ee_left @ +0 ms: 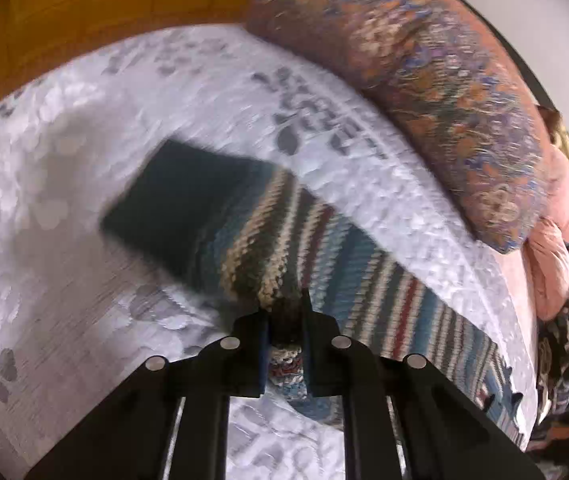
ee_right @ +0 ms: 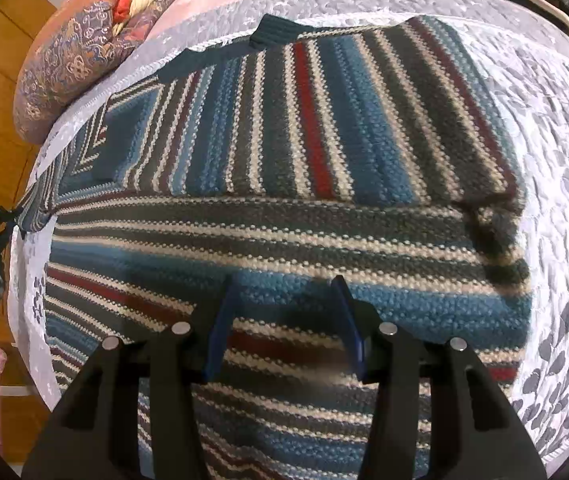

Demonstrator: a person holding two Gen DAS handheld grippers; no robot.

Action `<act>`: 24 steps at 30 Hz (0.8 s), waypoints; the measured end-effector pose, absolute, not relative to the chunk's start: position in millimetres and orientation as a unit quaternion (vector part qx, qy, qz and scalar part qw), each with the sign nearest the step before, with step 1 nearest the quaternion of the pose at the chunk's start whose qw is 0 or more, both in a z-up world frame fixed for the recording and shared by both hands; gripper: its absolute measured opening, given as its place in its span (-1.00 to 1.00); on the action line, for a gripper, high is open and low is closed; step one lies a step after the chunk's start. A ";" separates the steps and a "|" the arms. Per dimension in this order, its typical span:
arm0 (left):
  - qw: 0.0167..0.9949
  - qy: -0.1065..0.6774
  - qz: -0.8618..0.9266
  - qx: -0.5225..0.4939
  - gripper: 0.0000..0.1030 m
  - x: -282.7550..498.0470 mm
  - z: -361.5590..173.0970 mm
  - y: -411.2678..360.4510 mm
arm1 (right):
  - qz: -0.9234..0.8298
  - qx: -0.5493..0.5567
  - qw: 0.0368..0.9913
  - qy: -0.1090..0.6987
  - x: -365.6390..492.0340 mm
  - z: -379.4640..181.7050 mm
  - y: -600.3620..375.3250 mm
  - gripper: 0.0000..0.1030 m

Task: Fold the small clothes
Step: 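Grasp the other sleeve's navy cuff with the left tool, then fold that sleeve across the sweater body with the left tool, release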

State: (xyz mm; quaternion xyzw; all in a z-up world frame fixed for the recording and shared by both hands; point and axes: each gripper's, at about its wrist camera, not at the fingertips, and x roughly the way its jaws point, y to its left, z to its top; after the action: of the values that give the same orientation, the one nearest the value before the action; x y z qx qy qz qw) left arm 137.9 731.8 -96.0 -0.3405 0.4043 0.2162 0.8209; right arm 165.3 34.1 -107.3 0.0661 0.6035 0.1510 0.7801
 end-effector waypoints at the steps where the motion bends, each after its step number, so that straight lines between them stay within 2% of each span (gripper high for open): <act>1: 0.827 0.401 0.212 -0.333 -0.76 138.3 -88.7 725.6 | 0.152 0.067 0.781 0.602 164.5 -106.0 32.9 -0.07; 12: 0.880 0.373 0.132 -0.263 -0.77 162.2 -17.0 627.8 | 0.162 0.075 0.792 0.584 153.1 -89.6 17.3 -0.07; 24: 0.906 0.365 0.037 -0.212 -0.77 192.6 1.5 482.3 | 0.153 0.078 0.800 0.575 151.2 -84.7 -7.6 -0.07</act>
State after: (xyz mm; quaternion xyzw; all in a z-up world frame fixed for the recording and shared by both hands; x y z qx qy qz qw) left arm 192.6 482.3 1.5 -0.2120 0.3650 0.0369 0.9058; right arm 151.2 -7.6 -84.7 0.0778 0.5751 0.1527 0.7999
